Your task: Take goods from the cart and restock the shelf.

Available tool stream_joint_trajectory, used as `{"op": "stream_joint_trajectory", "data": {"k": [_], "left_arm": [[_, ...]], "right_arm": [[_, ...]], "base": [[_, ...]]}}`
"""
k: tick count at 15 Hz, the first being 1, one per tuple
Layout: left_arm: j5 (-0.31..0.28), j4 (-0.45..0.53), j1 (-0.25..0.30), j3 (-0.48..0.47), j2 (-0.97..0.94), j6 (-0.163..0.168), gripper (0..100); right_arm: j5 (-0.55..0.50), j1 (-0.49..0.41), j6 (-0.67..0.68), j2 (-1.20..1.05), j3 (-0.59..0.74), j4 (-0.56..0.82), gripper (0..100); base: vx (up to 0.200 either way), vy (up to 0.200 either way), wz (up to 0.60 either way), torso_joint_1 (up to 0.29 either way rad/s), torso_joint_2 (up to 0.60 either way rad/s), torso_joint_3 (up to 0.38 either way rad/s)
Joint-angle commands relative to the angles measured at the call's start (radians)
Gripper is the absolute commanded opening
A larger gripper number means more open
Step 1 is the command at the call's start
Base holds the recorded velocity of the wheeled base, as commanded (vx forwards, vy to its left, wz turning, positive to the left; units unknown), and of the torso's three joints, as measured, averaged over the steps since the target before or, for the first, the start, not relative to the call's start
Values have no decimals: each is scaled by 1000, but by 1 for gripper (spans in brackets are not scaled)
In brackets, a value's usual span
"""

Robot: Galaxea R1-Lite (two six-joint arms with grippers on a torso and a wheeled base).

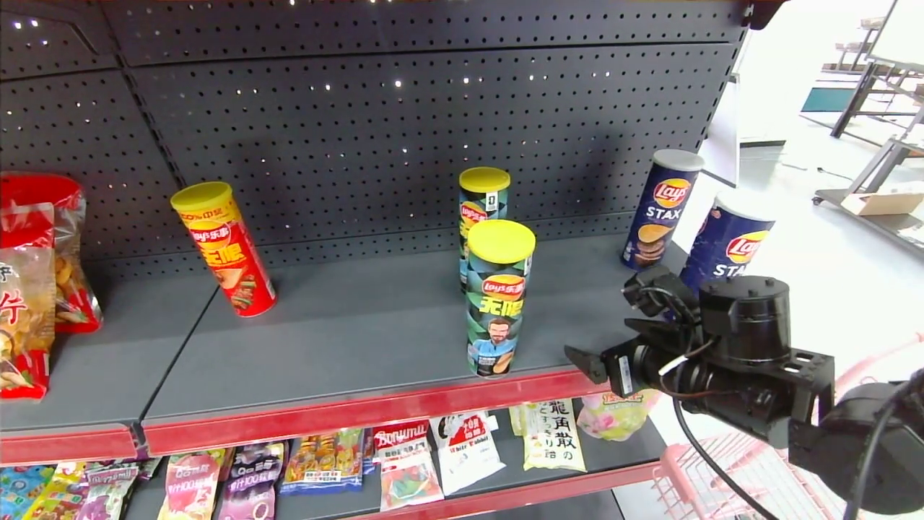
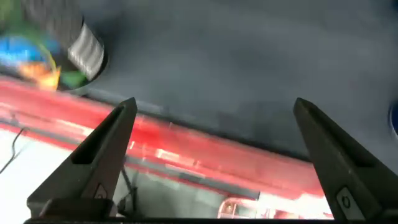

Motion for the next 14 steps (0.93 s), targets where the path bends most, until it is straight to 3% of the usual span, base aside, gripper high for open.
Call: {"op": "stream_joint_trajectory", "data": {"k": [1,14], "left_arm": [[0,0,0,0,1,0,100],[0,0,0,0,1,0,100]], "right_arm": [[-28,29,-3,81,-65,0,100],[-33,66,-5,177,-147,0,100]], "base": [[0,0,0,0,0,0],[0,0,0,0,0,0]]}}
